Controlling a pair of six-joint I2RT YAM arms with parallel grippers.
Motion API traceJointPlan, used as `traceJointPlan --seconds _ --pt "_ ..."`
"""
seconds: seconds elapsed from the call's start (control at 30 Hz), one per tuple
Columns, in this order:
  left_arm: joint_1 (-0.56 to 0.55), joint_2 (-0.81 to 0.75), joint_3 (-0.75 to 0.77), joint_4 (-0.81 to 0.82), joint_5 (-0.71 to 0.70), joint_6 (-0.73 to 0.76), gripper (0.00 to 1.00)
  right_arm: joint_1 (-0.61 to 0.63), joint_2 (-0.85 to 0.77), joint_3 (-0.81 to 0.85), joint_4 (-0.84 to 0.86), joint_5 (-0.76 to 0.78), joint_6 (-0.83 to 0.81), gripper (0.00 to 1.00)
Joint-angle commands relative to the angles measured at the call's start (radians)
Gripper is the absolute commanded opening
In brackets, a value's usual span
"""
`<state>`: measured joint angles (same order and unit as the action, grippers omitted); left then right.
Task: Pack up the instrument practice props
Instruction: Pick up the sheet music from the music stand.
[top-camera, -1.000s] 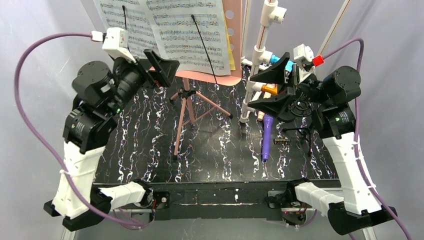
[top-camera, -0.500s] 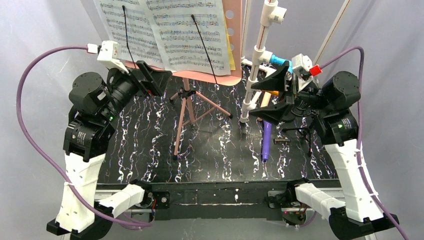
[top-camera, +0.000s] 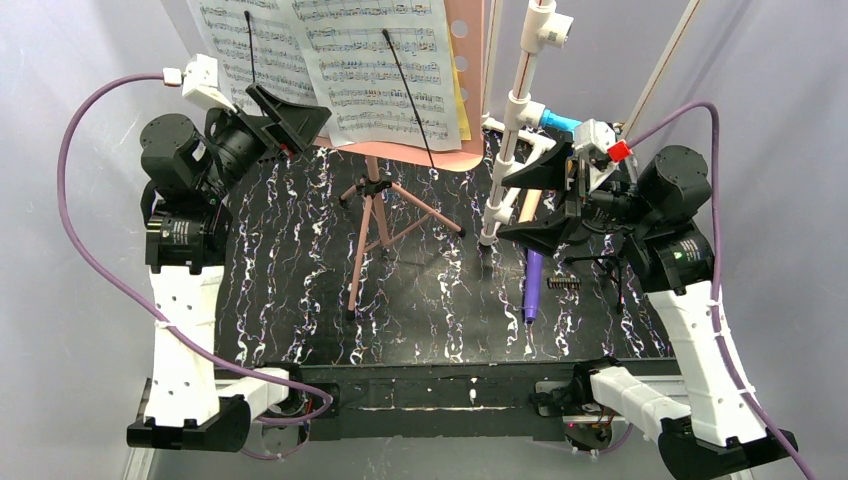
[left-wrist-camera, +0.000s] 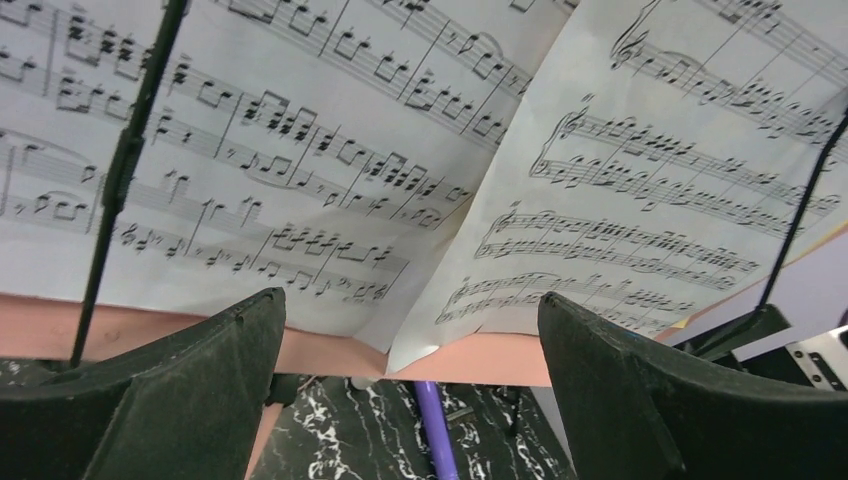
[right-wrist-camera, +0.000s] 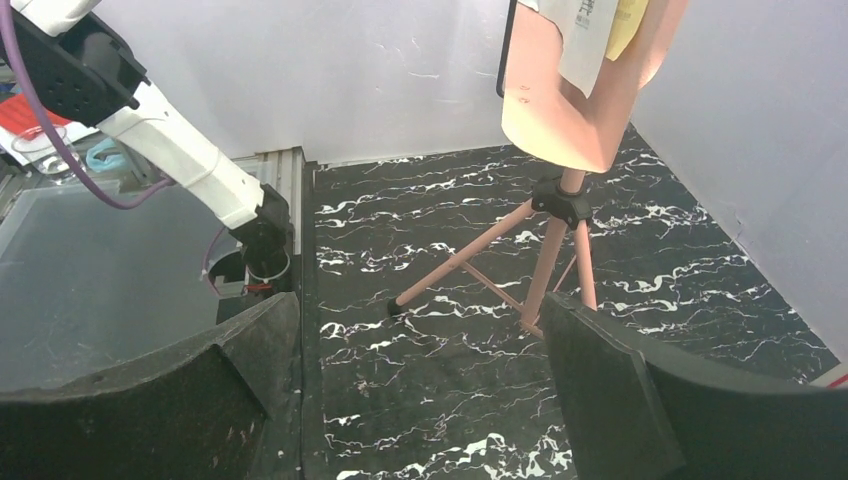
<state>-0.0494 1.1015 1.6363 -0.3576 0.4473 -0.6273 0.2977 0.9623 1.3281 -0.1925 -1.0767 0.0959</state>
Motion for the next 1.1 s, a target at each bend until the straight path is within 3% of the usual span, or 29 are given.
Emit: traceJointPlan --seconds 0.0,0.57,0.8,0.97,1.07 --pt "0.012 0.005 0.019 0.109 0.108 -0.074 0.95 0.006 -0.029 -0.008 0.003 -0.001 -0.022 1.00" --pt "0.012 0.011 -0.093 0.317 0.257 -0.222 0.73 0.006 -0.023 -0.008 0.006 0.006 -0.019 1.00" --pt "0.012 -0.008 -0.109 0.349 0.283 -0.240 0.56 0.006 -0.018 -0.005 0.006 0.008 -0.017 1.00" --pt "0.013 -0.018 -0.125 0.407 0.292 -0.272 0.28 0.006 -0.014 0.003 0.006 0.010 -0.013 1.00" --pt "0.012 -0.019 -0.122 0.422 0.300 -0.282 0.25 0.006 -0.010 0.005 0.005 0.012 -0.012 1.00"
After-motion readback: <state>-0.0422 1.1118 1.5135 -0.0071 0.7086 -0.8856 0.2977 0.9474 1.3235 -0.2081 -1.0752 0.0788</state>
